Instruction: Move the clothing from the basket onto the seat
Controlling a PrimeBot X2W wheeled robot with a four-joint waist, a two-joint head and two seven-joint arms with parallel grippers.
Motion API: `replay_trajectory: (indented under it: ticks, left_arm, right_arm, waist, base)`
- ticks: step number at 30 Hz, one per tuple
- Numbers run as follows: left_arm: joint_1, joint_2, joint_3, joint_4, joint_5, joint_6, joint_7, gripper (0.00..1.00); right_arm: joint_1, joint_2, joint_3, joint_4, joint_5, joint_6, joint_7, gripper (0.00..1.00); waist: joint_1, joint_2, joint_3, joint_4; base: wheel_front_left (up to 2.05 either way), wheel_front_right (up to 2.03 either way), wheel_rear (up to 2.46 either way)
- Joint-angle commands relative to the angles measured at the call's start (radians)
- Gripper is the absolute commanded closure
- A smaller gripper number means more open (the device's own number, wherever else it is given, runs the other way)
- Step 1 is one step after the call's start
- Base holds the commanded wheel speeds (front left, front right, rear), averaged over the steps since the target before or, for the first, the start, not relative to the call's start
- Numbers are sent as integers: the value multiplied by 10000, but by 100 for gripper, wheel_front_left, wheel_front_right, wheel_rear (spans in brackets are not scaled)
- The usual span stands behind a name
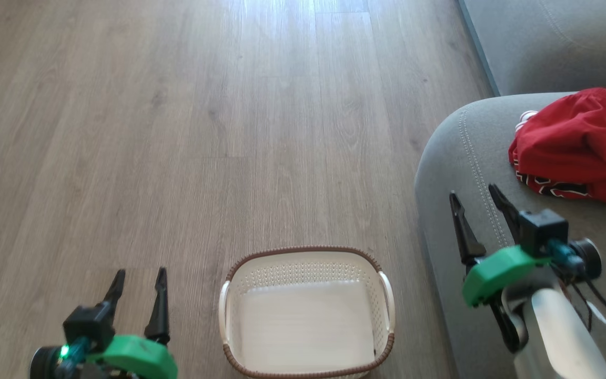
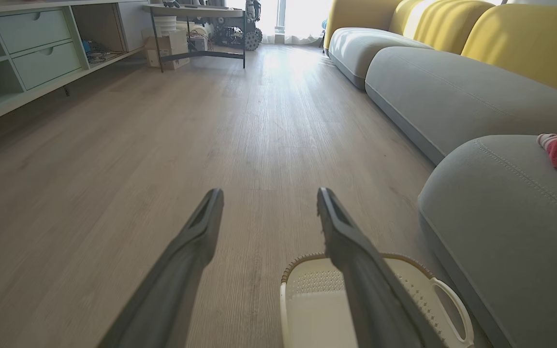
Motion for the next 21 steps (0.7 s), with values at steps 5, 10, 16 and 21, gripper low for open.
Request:
replay_trajectory:
  ticks: [5,10,16,21]
  left_arm:
    - [409,515,977,-879,224,101,-121,0]
    - [880,576,1184,-1180,289,151,-122,0]
    - [1382,655,1681,-1357,369,-68,-122,0]
    - [1641,537,1989,-1263,424,-299,-122,0]
  right_arm:
    - [581,115,377,-1234,448,-4,147,0]
    - [1174,117,517,-1766,847,-4,233,0]
    - [1713,118,548,-2181,1097,-4,304,0]
    - [1926,119,599,-2415,1113,-4,413,0]
  waist:
    - [0,0,-73,118]
    - [0,0,-152,184]
    - [0,0,-254,159]
    - [0,0,-355,103]
  base:
    - [0,0,0]
    - [0,0,0]
    - [0,0,0]
    - [0,0,0]
